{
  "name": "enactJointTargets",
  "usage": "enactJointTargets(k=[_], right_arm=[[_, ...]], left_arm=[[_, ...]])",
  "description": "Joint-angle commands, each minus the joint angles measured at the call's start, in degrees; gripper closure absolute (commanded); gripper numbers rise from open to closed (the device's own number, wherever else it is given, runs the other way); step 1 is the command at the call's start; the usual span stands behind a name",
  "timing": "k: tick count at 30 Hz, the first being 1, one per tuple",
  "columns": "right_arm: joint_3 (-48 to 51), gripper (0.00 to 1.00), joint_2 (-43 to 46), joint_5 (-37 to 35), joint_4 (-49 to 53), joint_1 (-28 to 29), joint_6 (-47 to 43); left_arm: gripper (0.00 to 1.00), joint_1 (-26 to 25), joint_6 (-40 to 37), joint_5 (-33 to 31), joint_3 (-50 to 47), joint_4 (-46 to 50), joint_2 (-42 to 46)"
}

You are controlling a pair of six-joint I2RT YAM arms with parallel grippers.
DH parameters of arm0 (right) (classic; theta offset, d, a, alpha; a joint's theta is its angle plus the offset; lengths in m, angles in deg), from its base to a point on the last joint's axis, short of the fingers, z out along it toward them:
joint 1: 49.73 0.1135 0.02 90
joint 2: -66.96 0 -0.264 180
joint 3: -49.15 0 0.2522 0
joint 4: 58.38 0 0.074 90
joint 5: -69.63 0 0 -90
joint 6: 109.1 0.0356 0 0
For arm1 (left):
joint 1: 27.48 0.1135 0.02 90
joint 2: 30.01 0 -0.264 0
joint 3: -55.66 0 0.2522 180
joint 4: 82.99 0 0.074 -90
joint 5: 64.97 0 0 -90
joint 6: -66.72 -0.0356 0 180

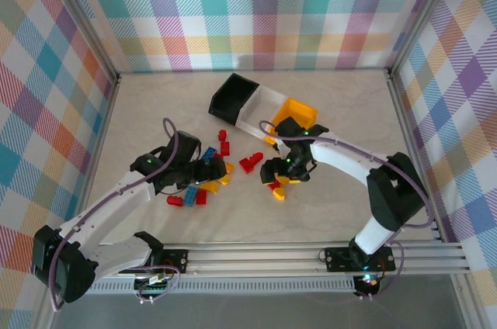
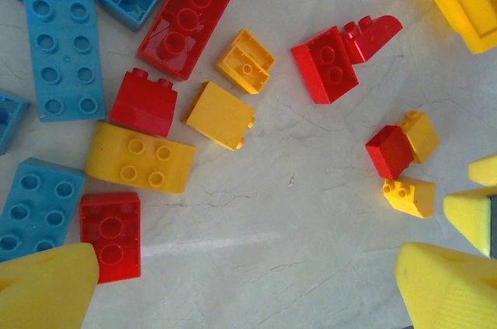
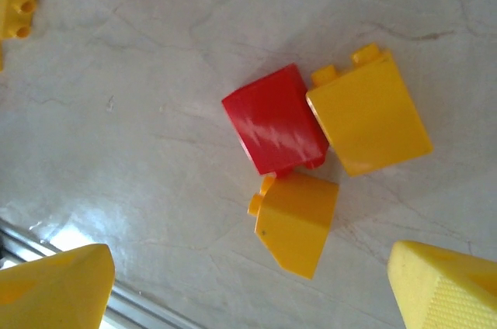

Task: Sort the legos into containers by color

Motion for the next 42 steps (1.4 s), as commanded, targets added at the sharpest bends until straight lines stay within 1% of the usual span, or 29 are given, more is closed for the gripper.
enactJointTargets(k=[1, 6, 13, 16, 18, 21, 25, 36, 42], right_arm=[[-4.9, 0.09, -2.8, -1.1, 1.5, 0.7, -0.5], [-10.3, 0.1, -7.9, -1.8, 2.8, 1.4, -1.4], [-14.2, 0.1, -11.9, -6.5, 6.0, 1.4, -1.7], [-14.8, 0.14, -12.8, -4.9, 5.4, 1.5, -2.8], [-14.9, 0.17, -13.0, -3.1, 4.4, 1.8, -5.1], [-14.7, 0.18, -13.4, -1.8, 3.1, 2.5, -8.6], [-15.0, 0.19, -14.8, 0.1, 2.1, 2.7, -10.2], [-16.6, 0.19, -19.6, -0.9, 2.8, 2.7, -11.8], [-14.3, 0.23, -18.6, -1.9, 3.3, 2.7, -12.0]], left_arm=[[0.02, -0.4, -0.7, -1.3, -0.6, 3.2, 1.2], [0.01, -0.2, -1.4, -1.2, 0.5, 3.8, 0.5], [0.01, 0.2, -4.4, -0.7, 3.4, 5.3, -2.8], [0.01, 0.5, -5.0, 0.1, 3.9, 5.3, -4.0], [0.01, 0.6, -5.2, 0.5, 3.9, 5.1, -4.7], [0.01, 0.7, -5.2, 0.7, 3.5, 4.9, -4.9], [0.01, 0.9, -5.1, 0.7, 2.6, 4.9, -4.7], [0.01, 1.5, -4.5, 0.5, 1.5, 5.4, -3.9], [0.01, 1.7, -4.5, 0.9, 1.2, 4.9, -4.5]])
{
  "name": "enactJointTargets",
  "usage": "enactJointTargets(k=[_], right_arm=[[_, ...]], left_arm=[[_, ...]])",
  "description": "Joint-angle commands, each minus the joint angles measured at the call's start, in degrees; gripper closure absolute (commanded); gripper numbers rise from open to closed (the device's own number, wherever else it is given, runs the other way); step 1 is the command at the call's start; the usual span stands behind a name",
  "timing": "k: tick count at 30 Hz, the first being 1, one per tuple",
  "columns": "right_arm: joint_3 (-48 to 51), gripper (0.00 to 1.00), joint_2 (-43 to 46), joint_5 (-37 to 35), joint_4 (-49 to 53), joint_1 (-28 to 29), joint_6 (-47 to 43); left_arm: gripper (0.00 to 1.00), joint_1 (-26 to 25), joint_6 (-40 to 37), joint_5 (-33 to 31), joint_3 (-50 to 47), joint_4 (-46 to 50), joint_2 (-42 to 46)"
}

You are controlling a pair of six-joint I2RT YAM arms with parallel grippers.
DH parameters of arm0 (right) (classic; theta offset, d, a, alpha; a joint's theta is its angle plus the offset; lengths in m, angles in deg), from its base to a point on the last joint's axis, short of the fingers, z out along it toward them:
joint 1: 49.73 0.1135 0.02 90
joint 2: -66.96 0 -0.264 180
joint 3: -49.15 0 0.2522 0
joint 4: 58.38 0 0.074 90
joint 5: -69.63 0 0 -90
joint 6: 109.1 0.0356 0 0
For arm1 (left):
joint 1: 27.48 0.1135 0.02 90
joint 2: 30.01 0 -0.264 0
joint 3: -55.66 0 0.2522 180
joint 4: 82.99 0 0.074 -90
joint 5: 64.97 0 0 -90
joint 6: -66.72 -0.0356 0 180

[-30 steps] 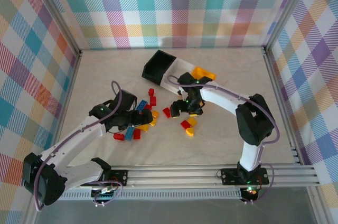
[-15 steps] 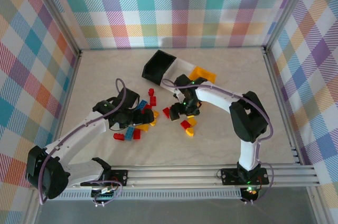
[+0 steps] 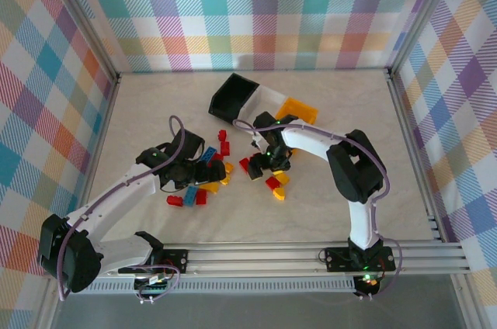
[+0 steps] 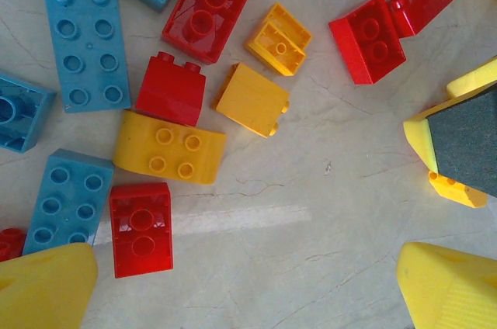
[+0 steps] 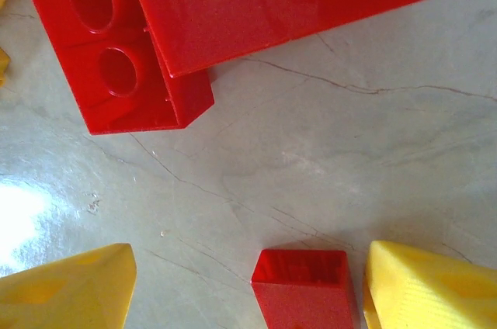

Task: Sort the legos into containers by color

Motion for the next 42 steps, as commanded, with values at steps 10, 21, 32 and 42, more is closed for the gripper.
enactJointTargets(k=[10, 21, 32, 42], right_arm=[[5.8, 0.26, 4.2, -3.4, 2.2, 1.3, -1.6], [4.5, 0.35, 2.3, -12.8, 2.1, 4.5, -3.1], [4.5, 0.47, 0.1, -16.8, 0.4, 7.7, -2.8], [4.3, 0.57, 1.4, -17.7, -0.4, 7.7, -2.5]], left_arm=[[0.01, 0.6, 0.5, 1.8, -1.9, -0.7, -0.9], [0.01, 0.7, 0.6, 1.4, -2.4, 0.3, 0.3], [0.01, 1.2, 0.3, 1.6, -3.1, 1.3, 1.3], [0.01, 1.6, 0.6, 1.5, -4.4, 1.0, 2.1]])
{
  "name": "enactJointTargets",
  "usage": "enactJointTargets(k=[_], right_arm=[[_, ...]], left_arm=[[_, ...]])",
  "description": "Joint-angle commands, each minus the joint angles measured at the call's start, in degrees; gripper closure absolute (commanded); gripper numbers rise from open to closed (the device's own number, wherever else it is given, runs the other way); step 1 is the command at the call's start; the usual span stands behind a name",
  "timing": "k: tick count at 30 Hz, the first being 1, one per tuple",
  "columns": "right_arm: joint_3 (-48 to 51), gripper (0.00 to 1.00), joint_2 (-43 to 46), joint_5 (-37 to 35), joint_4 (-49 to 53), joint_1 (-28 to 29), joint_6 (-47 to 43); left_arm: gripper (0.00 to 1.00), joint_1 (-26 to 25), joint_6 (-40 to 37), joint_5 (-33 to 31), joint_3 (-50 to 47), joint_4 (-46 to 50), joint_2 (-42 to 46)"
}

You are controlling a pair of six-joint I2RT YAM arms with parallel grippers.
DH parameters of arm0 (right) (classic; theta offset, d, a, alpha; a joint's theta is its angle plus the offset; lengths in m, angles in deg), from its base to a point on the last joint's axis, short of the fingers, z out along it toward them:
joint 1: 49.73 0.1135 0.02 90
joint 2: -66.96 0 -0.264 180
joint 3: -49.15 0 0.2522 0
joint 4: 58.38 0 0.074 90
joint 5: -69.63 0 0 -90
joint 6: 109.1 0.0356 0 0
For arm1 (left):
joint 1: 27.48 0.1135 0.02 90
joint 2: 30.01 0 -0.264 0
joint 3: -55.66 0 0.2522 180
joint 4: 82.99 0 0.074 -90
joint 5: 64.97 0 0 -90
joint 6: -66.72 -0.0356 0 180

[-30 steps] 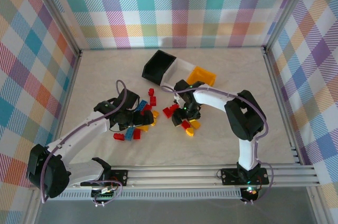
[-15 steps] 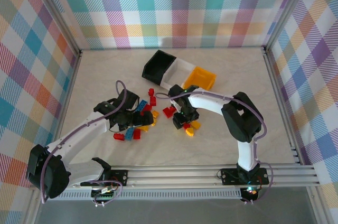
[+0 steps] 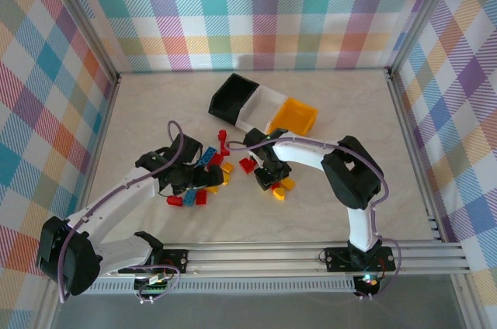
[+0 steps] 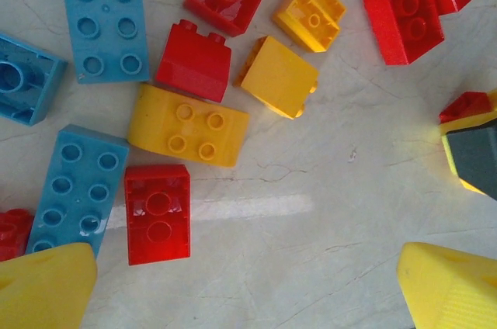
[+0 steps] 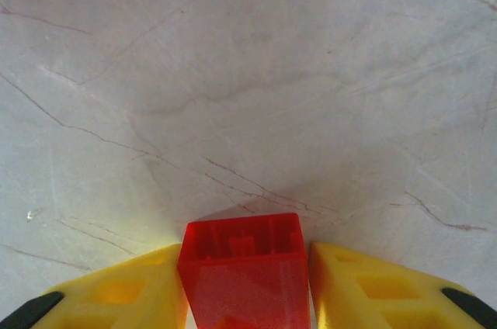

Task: Sort the legos into containers by color

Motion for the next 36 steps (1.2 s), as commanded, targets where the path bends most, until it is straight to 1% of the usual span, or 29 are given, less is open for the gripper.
enactJointTargets(k=[1, 10, 15, 18, 20, 21, 24, 31, 35, 36], right_arm=[[-0.7, 0.57, 0.4, -0.3, -0.9, 0.4, 0.3], [-3.8, 0.6, 2.8, -0.4, -1.1, -0.4, -0.1], [-4.9, 0.6, 3.6, 1.3, -0.9, -1.2, -1.0], [-4.6, 0.56, 2.6, 2.5, 0.1, -1.9, -1.9], [-3.4, 0.47, 2.2, 3.1, 0.3, -2.0, -2.4], [-2.7, 0.45, 2.2, 3.3, 0.3, -2.1, -2.6], [-1.1, 0.44, 1.8, 3.3, 0.2, -2.0, -3.1], [0.5, 0.46, -0.5, 3.1, -0.3, -2.0, -3.3], [1.4, 0.52, -0.8, 3.3, -1.0, -2.0, -2.7], [1.6, 0.56, -0.8, 3.2, -0.9, -2.0, -2.5]], left_arm=[[0.01, 0.8, 0.3, 0.7, -0.8, 1.2, 0.9], [0.01, 0.9, 0.6, 0.3, 0.2, 1.0, 0.0], [0.0, 0.9, 0.5, 0.3, 0.6, 0.9, -0.6], [0.0, 1.0, 0.4, 0.6, 0.9, 0.5, -1.6], [0.0, 1.0, 0.4, 0.7, 1.1, 0.2, -2.2], [0.0, 1.0, 0.4, 0.9, 1.2, 0.1, -2.7], [0.0, 1.0, 0.1, 0.9, 1.7, 0.1, -3.7], [0.0, 1.0, 0.0, 1.2, 2.5, 0.0, -5.0], [0.0, 1.0, -0.4, 1.3, 2.6, 0.1, -5.8], [0.0, 1.0, -0.4, 1.4, 2.7, 0.1, -5.9]])
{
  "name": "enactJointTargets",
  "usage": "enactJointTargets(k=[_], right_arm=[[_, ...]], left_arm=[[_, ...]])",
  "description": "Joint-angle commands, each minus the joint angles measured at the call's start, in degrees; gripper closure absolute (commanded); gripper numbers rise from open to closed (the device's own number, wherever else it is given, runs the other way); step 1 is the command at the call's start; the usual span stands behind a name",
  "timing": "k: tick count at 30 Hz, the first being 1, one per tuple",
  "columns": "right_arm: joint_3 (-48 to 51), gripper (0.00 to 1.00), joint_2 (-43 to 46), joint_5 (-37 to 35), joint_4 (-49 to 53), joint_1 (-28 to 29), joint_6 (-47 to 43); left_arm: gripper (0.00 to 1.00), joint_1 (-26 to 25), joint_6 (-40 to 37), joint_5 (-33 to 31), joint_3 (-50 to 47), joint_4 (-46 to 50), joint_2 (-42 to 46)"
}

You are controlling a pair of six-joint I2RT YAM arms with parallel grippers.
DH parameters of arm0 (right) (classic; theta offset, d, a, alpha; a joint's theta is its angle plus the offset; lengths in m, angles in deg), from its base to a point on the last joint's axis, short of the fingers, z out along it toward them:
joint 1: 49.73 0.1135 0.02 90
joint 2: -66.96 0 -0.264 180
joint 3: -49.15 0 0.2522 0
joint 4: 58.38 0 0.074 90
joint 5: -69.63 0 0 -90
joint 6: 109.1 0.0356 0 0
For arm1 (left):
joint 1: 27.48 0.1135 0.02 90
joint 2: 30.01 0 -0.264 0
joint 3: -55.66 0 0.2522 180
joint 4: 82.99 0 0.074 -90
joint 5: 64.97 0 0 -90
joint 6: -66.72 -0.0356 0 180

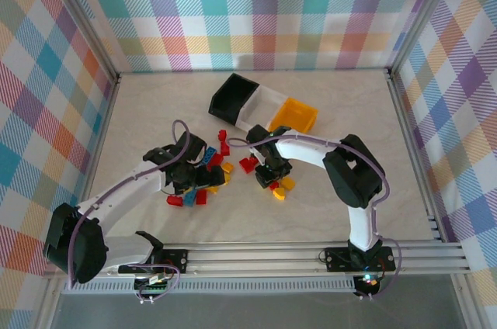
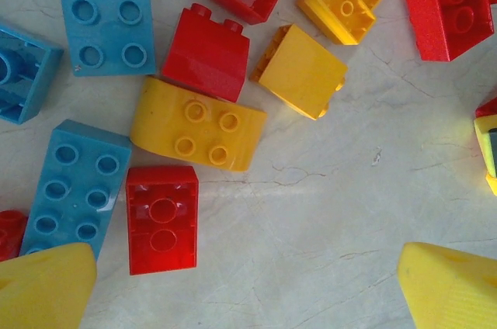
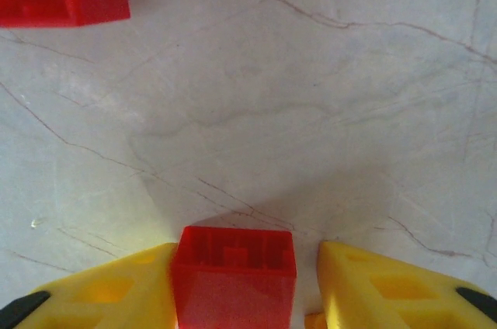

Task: Sort the legos into containers by color

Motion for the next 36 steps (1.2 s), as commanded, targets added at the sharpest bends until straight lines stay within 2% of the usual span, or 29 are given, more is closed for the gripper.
enactJointTargets(k=[1, 5, 12, 20, 30, 36], right_arm=[[1.6, 0.57, -0.8, 1.1, 0.4, -0.1, 0.3], [1.6, 0.65, -0.5, 1.0, 0.1, -0.1, 1.1], [-0.6, 0.65, 1.7, -0.6, 1.7, 0.0, 1.5], [-10.8, 0.65, 6.0, -0.3, 5.5, -2.4, 2.2], [-30.6, 0.64, -2.6, 2.0, 7.6, -8.9, 2.8], [-36.3, 0.64, -9.4, 0.7, 8.9, -15.5, 3.5]], left_arm=[[0.0, 0.7, -0.7, 0.9, 1.6, 0.1, -0.7], [0.0, 0.7, -0.6, 0.8, 1.5, -0.1, -0.7], [0.0, 0.7, -0.7, 0.5, 1.3, 0.1, -0.2], [0.0, 1.2, -1.1, 0.3, 2.8, 0.9, -0.3], [0.0, 2.1, -2.9, 0.2, 6.2, 3.7, -1.2], [0.0, 2.6, -3.5, 0.4, 6.9, 4.6, -1.2]])
